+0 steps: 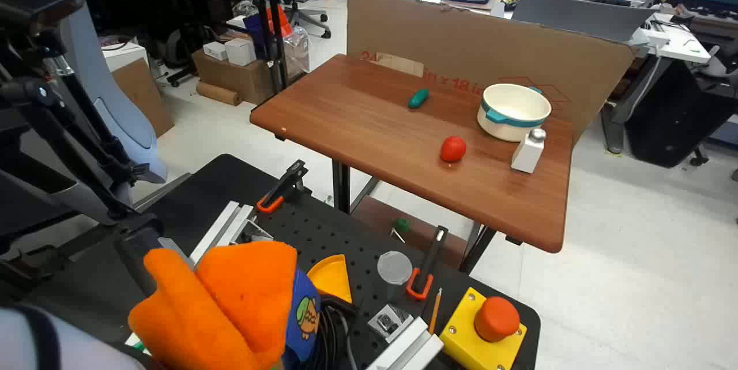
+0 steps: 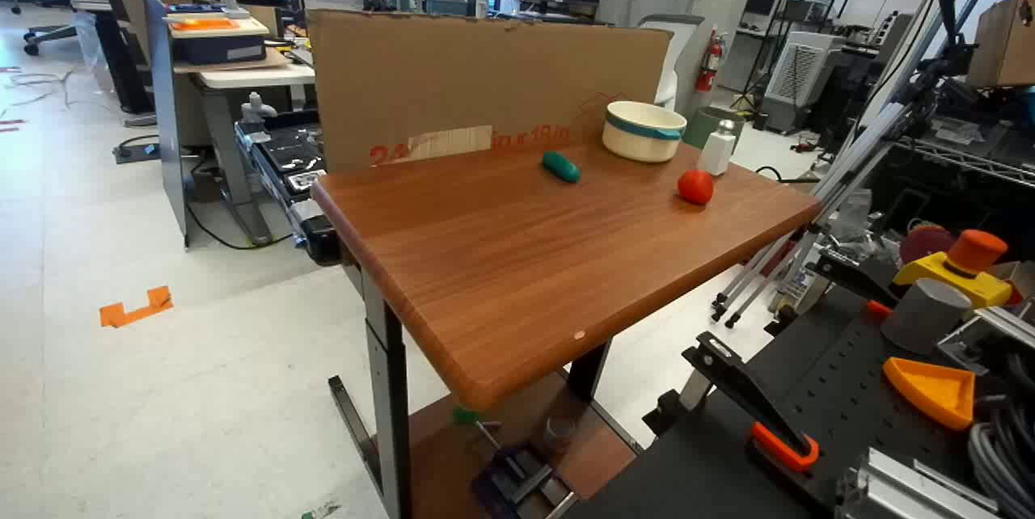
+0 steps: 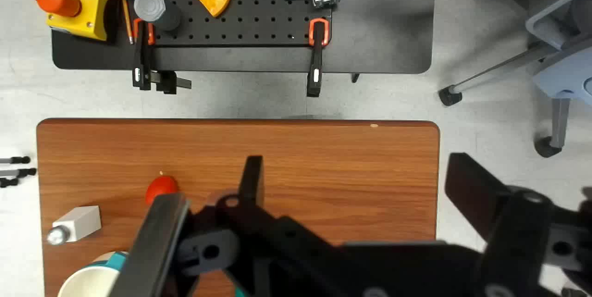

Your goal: Move the blue object on the table

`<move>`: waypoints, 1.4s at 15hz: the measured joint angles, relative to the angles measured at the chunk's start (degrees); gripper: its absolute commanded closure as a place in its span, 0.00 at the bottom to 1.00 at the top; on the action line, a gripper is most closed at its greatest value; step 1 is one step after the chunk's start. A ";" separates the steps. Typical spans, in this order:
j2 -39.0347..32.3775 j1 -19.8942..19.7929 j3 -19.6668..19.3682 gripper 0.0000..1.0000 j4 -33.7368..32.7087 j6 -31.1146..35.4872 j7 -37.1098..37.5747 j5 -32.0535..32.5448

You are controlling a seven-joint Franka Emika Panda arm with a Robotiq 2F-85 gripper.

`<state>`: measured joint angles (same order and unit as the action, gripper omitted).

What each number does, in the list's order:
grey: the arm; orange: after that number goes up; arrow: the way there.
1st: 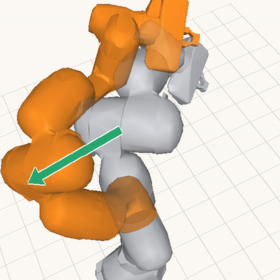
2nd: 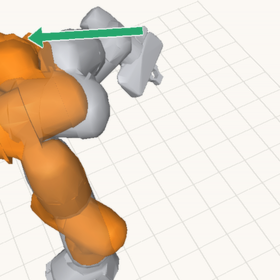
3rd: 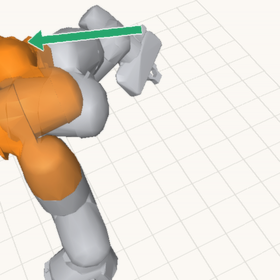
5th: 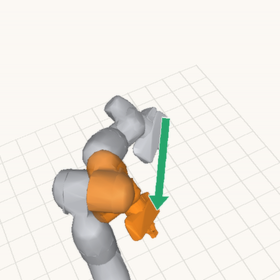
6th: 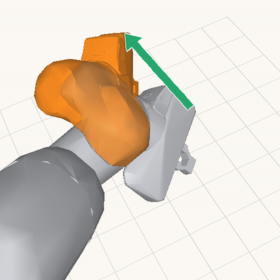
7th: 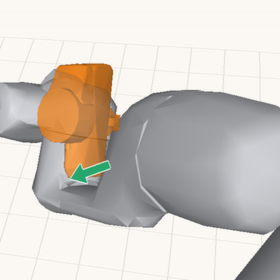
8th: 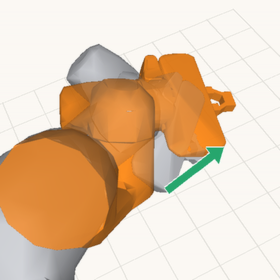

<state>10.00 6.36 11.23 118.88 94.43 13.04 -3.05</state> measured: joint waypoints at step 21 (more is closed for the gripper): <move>-25.48 -2.02 -6.20 0.00 -14.78 19.70 4.50 -1.13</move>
<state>-15.47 4.35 5.03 104.10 114.13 17.54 -4.18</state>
